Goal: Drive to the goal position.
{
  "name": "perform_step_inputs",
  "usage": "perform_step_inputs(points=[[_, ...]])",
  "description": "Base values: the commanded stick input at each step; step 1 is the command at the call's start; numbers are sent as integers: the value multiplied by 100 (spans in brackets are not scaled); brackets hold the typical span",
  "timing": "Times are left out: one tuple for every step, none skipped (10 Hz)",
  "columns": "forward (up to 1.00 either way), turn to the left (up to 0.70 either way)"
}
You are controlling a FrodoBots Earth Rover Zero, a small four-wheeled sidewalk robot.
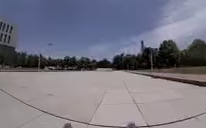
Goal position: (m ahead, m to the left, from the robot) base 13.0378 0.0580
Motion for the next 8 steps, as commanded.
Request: perform_step_inputs(points=[[45,1],[45,3],[45,3],[45,3],[45,3],[45,3],[45,3],[45,3]])
